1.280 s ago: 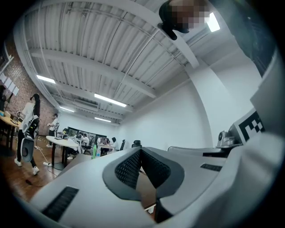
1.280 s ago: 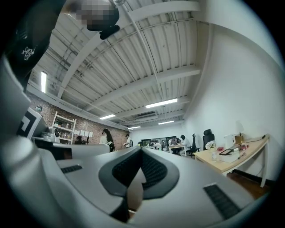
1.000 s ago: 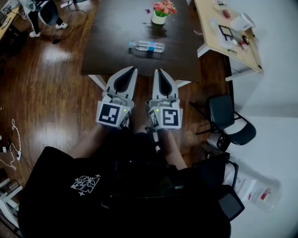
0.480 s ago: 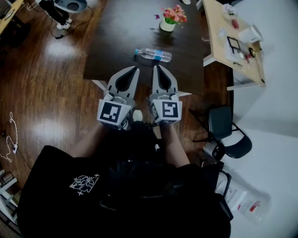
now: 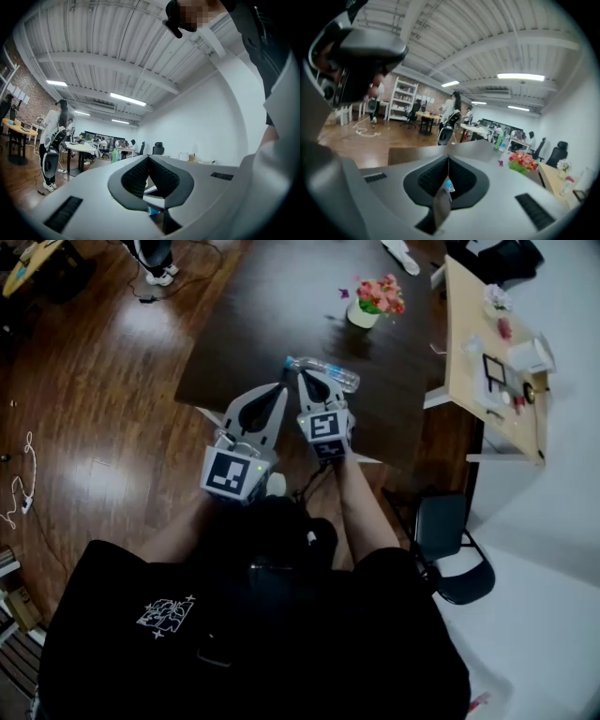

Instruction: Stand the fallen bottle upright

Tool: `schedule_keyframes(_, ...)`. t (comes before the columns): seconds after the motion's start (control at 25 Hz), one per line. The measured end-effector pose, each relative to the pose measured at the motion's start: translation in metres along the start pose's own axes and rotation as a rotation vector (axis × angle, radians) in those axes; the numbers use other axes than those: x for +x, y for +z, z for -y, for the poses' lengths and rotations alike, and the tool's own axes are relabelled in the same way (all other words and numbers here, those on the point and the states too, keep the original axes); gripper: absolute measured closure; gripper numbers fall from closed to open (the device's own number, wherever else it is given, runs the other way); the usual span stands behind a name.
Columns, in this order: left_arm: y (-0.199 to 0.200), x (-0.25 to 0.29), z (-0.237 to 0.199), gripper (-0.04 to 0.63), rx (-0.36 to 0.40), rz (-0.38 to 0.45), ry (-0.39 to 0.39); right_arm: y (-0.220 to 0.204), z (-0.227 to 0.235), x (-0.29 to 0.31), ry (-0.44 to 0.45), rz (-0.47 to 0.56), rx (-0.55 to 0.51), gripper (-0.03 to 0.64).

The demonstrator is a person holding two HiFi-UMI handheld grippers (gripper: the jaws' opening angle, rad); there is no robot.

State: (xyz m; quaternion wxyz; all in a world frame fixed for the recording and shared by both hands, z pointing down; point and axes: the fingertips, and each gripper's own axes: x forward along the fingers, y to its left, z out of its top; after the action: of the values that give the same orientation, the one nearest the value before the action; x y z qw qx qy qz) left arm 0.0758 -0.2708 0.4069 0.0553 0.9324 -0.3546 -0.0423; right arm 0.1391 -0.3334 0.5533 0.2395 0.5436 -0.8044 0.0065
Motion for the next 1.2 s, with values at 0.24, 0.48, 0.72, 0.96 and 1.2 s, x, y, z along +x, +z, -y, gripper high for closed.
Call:
schedule_keyframes(0.24, -0.008, 0.009, -0.005, 0.597, 0.005, -0.025, 0.058, -0.06, -0.002, 0.065, 0.216, -0.258, -0.242, 0.45)
schedule_keyframes(0.48, -0.012, 0.015, -0.015, 0.597, 0.005, -0.04, 0.116, -0.092, -0.006, 0.105, 0.385, -0.43, -0.37, 0.391)
schedule_keyframes(0.72, -0.012, 0.018, -0.03, 0.597, 0.002, -0.048, 0.159, -0.105, -0.007, 0.131, 0.441, -0.575, -0.431, 0.383)
schedule_keyframes(0.96, -0.021, 0.028, -0.033, 0.597, 0.019, -0.089, 0.149, -0.12, -0.013, 0.146, 0.478, -0.651, -0.414, 0.383)
schedule_keyframes(1.2, -0.018, 0.049, -0.035, 0.597, 0.019, -0.074, 0.14, -0.15, -0.01, 0.163, 0.48, -0.676, -0.456, 0.413)
